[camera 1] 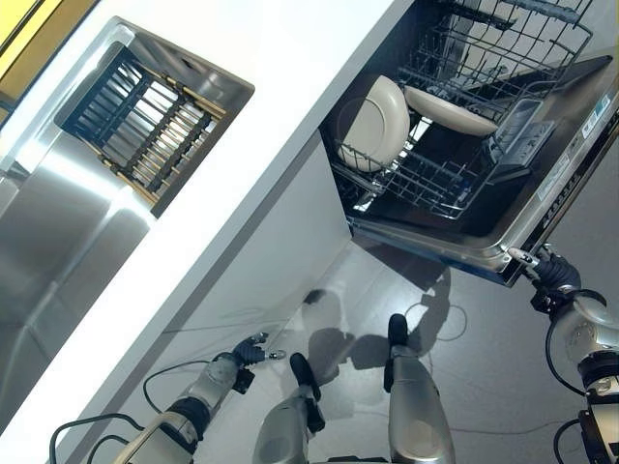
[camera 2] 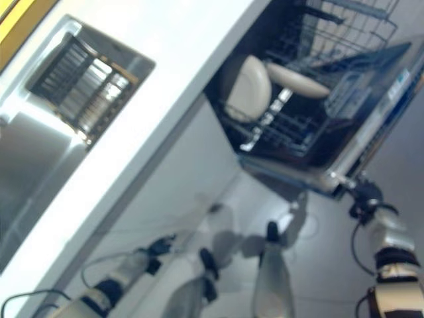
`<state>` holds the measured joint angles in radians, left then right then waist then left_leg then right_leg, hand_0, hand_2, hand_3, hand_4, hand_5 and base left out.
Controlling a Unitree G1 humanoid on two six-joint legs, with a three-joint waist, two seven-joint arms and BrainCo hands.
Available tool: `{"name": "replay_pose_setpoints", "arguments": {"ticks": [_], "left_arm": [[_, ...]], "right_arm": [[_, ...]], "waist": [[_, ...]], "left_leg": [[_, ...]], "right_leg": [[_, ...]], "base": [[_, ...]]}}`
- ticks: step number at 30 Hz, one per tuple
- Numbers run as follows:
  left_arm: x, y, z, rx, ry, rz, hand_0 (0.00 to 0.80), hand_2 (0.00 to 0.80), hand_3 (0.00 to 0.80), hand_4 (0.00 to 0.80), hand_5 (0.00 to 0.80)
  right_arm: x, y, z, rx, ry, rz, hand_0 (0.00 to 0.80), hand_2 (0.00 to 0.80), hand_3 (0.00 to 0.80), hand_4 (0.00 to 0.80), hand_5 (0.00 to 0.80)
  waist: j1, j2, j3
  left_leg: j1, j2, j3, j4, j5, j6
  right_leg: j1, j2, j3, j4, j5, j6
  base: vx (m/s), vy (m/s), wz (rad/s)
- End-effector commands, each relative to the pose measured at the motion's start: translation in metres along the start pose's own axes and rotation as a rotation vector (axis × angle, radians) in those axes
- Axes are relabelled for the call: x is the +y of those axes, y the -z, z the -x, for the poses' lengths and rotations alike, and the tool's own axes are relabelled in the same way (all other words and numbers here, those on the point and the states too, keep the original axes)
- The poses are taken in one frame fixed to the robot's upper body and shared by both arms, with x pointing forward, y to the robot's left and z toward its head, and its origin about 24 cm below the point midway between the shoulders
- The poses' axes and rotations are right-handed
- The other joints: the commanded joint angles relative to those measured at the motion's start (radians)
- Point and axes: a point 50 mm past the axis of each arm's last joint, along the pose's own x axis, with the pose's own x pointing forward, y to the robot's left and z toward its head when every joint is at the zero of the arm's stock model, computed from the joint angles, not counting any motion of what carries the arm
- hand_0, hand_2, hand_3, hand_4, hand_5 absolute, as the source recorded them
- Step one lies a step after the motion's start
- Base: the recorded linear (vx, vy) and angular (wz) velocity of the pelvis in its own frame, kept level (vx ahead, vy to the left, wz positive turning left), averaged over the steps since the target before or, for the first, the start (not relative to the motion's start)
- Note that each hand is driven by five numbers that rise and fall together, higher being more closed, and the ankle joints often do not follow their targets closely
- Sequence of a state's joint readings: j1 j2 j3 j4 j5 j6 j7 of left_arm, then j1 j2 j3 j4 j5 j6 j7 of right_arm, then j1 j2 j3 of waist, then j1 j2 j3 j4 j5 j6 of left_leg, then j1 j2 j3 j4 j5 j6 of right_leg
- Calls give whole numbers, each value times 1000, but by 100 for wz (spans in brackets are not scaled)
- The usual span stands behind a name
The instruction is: Take plates into dishwasher
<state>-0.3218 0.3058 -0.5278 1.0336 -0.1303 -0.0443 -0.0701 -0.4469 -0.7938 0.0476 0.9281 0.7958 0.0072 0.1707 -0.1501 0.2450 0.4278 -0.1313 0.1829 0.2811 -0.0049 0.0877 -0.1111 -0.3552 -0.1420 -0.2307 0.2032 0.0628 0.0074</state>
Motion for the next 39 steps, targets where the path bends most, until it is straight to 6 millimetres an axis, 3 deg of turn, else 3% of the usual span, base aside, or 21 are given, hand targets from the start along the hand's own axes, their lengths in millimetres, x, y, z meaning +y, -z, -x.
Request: {"name": "replay_pose_setpoints", "arguments": {"ticks": [1,22,39], "left_arm": [[20,2,4,0,-34,-85,0,0,0,0,0],[16,7,6,10,-19,-86,0,0,0,0,0],[12,13,7,34,-2,-95,0,0,0,0,0]], "right_arm": [[130,-68,-8,-327,-546,55,0,0,0,0,0],[141,-85,-2,-402,-623,75,0,0,0,0,0],[162,-98,6,-472,-707,74,0,0,0,0,0]], "waist": [[79,-97,-41],[92,-100,-39],[110,-125,-47]], "left_leg": [[-110,-20,-43,61,78,0],[-108,-23,-52,67,81,1],[-94,-23,-58,72,73,4]], "right_leg": [[69,-20,4,42,-101,3],[88,-28,-6,29,-93,8],[125,-25,-23,9,-88,9]], "base": [[31,5,0],[11,3,0],[33,-4,1]]}}
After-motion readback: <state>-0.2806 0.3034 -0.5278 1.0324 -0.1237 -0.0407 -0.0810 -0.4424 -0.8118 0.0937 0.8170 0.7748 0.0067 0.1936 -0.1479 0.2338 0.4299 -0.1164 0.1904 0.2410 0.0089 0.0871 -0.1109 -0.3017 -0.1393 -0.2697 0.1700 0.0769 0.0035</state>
